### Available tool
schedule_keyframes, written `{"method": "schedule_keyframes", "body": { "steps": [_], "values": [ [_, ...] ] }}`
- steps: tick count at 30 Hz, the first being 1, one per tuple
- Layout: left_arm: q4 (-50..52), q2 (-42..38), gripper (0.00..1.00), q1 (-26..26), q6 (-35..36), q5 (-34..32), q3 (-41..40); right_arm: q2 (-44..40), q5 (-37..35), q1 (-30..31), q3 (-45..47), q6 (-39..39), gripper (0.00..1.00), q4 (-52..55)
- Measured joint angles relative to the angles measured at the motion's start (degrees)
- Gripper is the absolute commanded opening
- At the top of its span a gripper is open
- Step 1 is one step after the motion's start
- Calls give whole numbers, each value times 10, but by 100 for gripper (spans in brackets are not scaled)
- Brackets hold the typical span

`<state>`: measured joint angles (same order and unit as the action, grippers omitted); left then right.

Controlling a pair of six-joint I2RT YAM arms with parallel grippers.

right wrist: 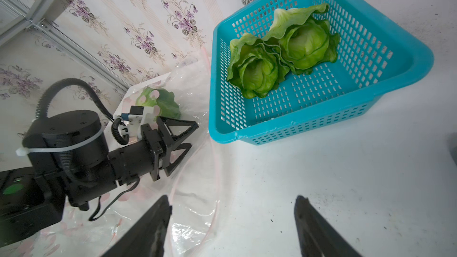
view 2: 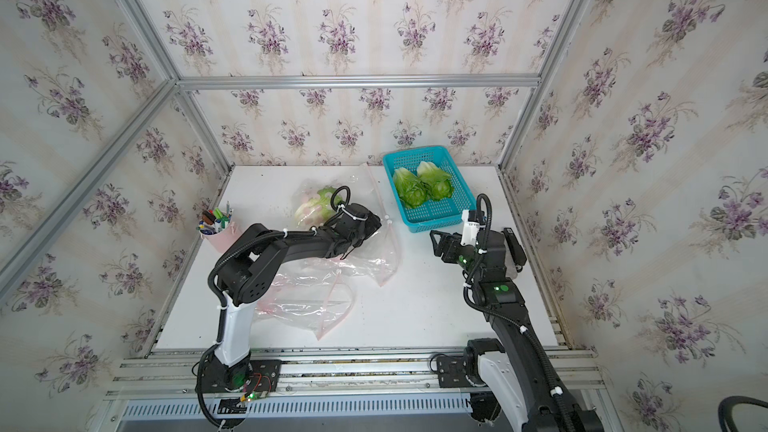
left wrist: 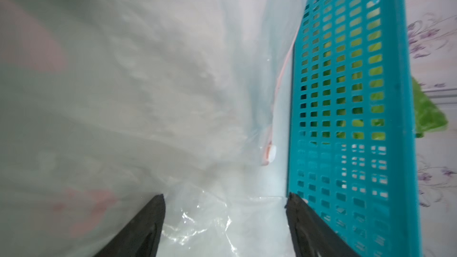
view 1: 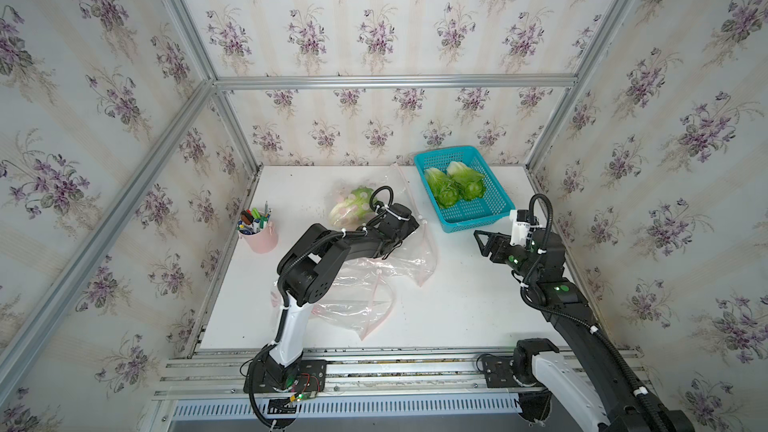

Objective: Open the zip-top bag and take out the chinese cabbages
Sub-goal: Adjust the zipper food storage bag at the center of the board.

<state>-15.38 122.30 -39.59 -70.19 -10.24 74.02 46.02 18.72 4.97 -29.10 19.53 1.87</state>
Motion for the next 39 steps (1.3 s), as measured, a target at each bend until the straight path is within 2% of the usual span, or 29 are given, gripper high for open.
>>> {"method": "schedule_keyframes", "body": {
  "steps": [3, 11, 17, 21, 27, 33, 36, 39],
  "values": [
    [-7, 23, 71, -10, -21, -32, 28, -2, 1, 1, -6, -1, 77, 8],
    [81, 41, 62, -17, -25, -119, 98, 3, 2, 1, -13, -4, 76, 22],
    [109, 54, 62, -9, -8, -136, 118, 6, 9, 2, -14, -4, 74, 23],
    [111, 29, 63, -6, -3, -136, 80, 9, 13, 4, -14, -4, 73, 23],
    [111, -37, 74, 3, 2, -120, -8, 12, 14, 6, -12, -4, 72, 22],
    [111, -98, 77, 6, 2, -93, -90, 9, 14, 8, -8, -4, 72, 23],
    [113, -122, 77, 6, 6, -76, -107, 4, 12, 10, -7, -4, 72, 23],
    [122, -132, 82, 7, 27, -51, -82, 0, 12, 11, -4, -4, 71, 23]
  ]
}}
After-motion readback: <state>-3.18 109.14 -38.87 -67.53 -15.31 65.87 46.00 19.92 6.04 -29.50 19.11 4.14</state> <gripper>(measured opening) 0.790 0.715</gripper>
